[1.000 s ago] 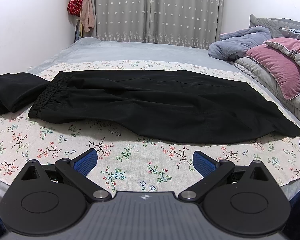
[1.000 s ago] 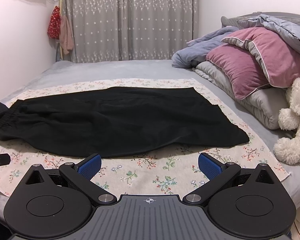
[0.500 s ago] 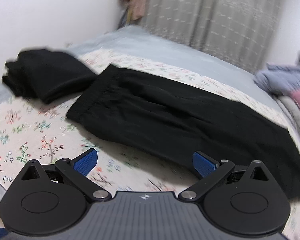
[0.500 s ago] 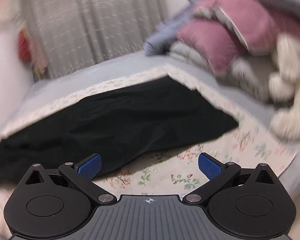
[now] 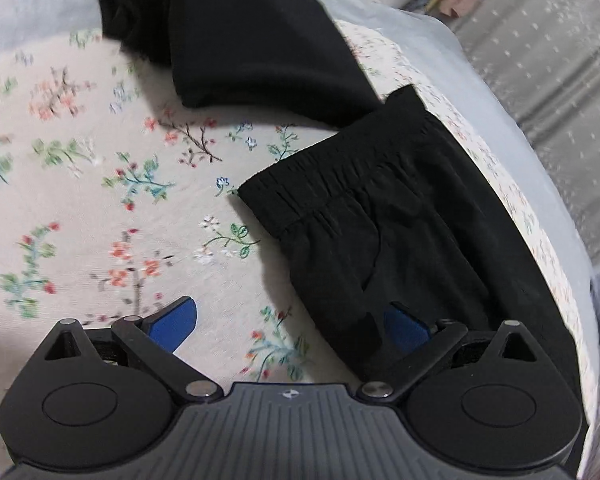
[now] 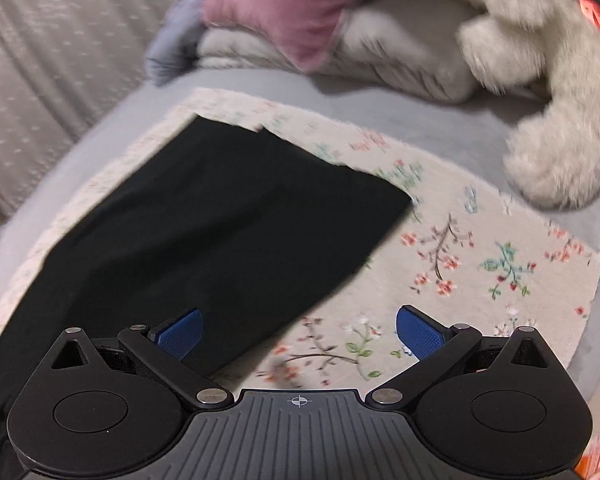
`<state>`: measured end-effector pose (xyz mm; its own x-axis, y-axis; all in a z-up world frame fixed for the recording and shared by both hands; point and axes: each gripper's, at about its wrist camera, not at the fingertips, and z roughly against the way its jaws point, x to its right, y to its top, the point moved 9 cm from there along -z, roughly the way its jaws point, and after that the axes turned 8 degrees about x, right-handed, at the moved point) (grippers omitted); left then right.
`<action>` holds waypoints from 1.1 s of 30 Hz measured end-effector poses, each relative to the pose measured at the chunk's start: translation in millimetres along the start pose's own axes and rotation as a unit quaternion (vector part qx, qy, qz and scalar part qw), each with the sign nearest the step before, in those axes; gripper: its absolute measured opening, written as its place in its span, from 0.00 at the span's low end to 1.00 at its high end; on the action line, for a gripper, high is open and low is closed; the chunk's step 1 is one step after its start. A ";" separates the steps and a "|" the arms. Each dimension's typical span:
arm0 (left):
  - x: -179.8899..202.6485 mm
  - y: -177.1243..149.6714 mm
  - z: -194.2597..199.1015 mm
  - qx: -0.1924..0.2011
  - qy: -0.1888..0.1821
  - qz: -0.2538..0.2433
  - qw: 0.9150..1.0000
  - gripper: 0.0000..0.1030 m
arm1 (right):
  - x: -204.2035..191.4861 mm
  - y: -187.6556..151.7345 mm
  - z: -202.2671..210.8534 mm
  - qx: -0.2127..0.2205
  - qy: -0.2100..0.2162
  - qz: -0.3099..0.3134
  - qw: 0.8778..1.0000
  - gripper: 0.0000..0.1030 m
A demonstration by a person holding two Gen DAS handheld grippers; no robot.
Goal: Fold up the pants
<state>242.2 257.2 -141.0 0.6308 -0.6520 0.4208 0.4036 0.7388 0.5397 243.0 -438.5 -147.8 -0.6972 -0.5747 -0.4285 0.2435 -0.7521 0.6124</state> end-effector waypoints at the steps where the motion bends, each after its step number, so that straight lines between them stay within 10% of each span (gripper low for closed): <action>1: 3.0 2.8 -2.8 0.009 0.000 0.001 1.000 1.00 | 1.4 -2.2 -8.1 -0.015 0.007 -0.013 1.000 0.99; 9: 36.1 3.2 -20.2 0.035 -0.022 -0.057 0.998 0.85 | -2.2 20.4 -42.4 -0.002 0.003 -0.048 0.999 0.72; 14: 34.0 4.7 -19.8 0.039 -0.023 -0.061 0.997 0.20 | -11.0 27.1 -50.5 0.014 -0.003 -0.036 0.999 0.17; 16: 31.1 6.6 -18.1 0.040 -0.030 -0.055 0.997 0.17 | -11.7 27.2 -50.4 0.009 0.022 -0.054 0.998 0.07; 33: -3.6 25.9 45.3 0.083 -0.070 -0.038 0.993 0.16 | -6.9 34.8 23.5 0.082 0.086 -0.010 0.993 0.01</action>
<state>220.4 271.0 -95.5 0.4995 -0.7312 0.4647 0.3248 0.6553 0.6820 240.5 -453.1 -107.9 -0.5721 -0.6173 -0.5400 0.1087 -0.7097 0.6961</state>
